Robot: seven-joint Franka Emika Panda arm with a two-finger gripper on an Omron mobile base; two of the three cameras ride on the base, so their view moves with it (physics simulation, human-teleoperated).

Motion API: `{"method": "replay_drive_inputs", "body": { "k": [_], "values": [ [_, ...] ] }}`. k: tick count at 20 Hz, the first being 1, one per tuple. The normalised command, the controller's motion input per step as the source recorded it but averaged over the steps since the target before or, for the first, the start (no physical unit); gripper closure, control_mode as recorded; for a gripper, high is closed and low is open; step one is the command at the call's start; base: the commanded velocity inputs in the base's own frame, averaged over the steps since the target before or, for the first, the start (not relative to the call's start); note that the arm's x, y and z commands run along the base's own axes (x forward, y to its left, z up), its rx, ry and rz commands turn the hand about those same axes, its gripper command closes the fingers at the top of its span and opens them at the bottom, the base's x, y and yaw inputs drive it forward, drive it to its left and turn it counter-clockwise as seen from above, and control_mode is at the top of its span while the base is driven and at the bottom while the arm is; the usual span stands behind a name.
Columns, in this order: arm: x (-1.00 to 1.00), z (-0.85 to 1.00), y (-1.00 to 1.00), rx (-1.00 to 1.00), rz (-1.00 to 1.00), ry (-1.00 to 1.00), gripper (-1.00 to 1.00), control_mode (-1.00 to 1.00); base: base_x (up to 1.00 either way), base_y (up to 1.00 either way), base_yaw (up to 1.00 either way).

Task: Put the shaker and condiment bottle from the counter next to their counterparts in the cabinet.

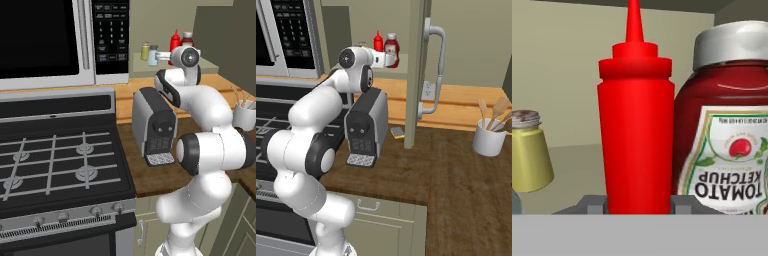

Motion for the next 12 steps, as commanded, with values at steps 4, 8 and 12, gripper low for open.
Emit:
{"method": "replay_drive_inputs", "body": {
  "k": [4,8,12],
  "values": [
    [0.00,-0.23,-0.10,0.00,0.00,0.00,-1.00,-1.00,0.00,0.00,0.00],
    [0.00,-0.17,-0.08,0.00,0.00,0.00,-1.00,-1.00,0.00,0.00,0.00],
    [0.00,-0.10,-0.06,0.00,0.00,0.00,-1.00,-1.00,0.00,0.00,0.00]
  ]
}}
